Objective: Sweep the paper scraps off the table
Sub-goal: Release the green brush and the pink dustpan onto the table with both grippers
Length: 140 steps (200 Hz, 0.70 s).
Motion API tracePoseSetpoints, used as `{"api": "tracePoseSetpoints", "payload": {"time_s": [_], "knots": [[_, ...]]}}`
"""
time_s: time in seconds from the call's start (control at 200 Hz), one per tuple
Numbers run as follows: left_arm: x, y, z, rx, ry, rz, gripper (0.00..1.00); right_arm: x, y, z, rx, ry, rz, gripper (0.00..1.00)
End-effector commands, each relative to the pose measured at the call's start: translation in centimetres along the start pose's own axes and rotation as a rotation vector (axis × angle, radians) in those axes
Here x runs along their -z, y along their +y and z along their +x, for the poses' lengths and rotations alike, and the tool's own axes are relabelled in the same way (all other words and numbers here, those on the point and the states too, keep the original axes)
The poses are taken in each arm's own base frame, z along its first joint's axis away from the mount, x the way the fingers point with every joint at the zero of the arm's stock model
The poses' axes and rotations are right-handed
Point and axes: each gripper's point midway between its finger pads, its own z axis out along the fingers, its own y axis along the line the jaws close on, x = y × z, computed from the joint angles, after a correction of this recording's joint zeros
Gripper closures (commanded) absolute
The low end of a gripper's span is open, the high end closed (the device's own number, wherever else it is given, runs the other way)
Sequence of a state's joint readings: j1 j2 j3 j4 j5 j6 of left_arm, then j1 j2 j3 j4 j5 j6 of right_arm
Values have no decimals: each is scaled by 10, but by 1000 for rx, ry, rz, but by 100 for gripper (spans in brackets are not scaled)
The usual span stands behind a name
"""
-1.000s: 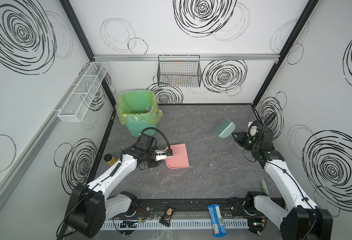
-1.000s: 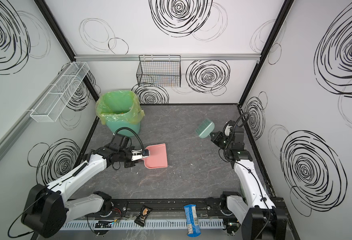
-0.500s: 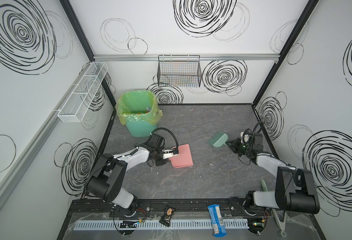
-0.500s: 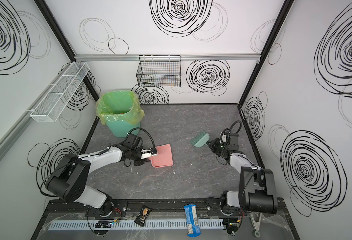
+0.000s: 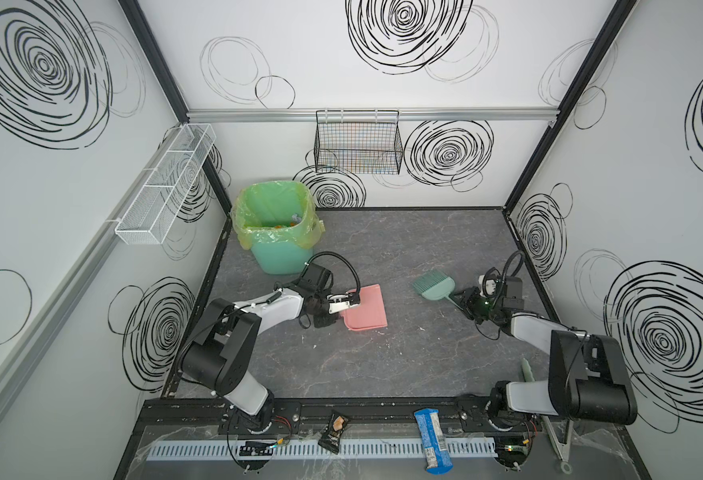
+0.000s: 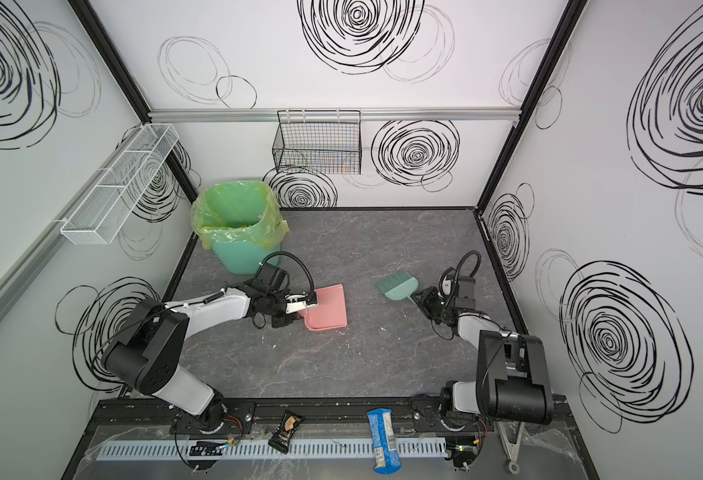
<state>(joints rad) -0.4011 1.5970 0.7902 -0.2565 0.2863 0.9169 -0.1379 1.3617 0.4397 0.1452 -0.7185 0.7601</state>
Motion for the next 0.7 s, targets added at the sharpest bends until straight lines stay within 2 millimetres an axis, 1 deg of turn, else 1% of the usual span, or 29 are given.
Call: {"api": "tracePoseSetpoints", "payload": {"time_s": [0.0, 0.015, 0.065, 0.13, 0.145, 0.175, 0.235, 0.24, 0.265, 0.38, 0.415, 0.445, 0.525, 0.635, 0.67, 0.695], "knots": [[2, -3, 5, 11, 38, 21, 57, 3, -8, 3, 15, -12, 31, 63], [2, -3, 4, 10, 37, 19, 55, 4, -8, 3, 15, -13, 33, 61], [4, -2, 3, 8, 34, 14, 52, 4, -11, 5, 16, -12, 41, 59], [6, -2, 2, 8, 34, 14, 42, 5, -15, 7, 14, -11, 57, 56], [7, -2, 1, 8, 31, 15, 38, 5, -16, 7, 16, -11, 62, 52], [8, -2, 1, 8, 31, 15, 28, 6, -18, 8, 18, -13, 75, 51], [11, -3, -1, 8, 25, 17, 5, 8, -24, 8, 21, -18, 108, 49], [11, -3, -1, 7, 24, 18, 1, 8, -24, 8, 24, -19, 110, 49], [13, -3, -2, 7, 21, 15, 4, 9, -26, 8, 26, -22, 123, 48], [26, -1, -10, 5, -25, -4, 4, 15, -35, 9, 41, -35, 181, 45], [32, 0, -14, 7, -47, -7, 4, 17, -38, 10, 48, -36, 201, 40], [37, 0, -18, 8, -67, -10, 4, 19, -40, 11, 53, -35, 218, 39], [55, 1, -29, 12, -118, -14, 4, 25, -45, 13, 70, -32, 262, 38], [86, 3, -41, 14, -187, -18, 4, 39, -50, 12, 113, -48, 335, 36], [98, 5, -44, 21, -217, -27, 4, 45, -51, 10, 128, -60, 363, 36], [106, 7, -46, 30, -244, -31, 4, 47, -46, 9, 133, -71, 349, 36]]}}
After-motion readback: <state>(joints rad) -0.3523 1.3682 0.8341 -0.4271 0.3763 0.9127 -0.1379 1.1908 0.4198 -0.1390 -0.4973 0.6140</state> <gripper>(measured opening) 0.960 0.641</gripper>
